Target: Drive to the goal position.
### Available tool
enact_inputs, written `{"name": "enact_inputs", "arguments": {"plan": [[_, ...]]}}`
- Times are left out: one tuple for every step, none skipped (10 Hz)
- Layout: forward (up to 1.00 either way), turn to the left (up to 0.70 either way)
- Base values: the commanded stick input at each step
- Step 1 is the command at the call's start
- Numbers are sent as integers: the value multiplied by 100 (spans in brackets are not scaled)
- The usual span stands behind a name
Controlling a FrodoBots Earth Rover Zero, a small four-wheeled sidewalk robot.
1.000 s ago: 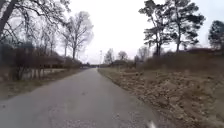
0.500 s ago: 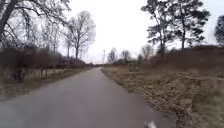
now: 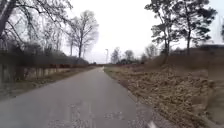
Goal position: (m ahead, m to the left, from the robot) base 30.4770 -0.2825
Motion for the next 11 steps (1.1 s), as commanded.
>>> {"name": "enact_inputs", "arguments": {"plan": [[85,0],[85,0],[85,0],[85,0],[85,0],[85,0],[85,0],[85,0],[85,0],[85,0],[85,0]]}}
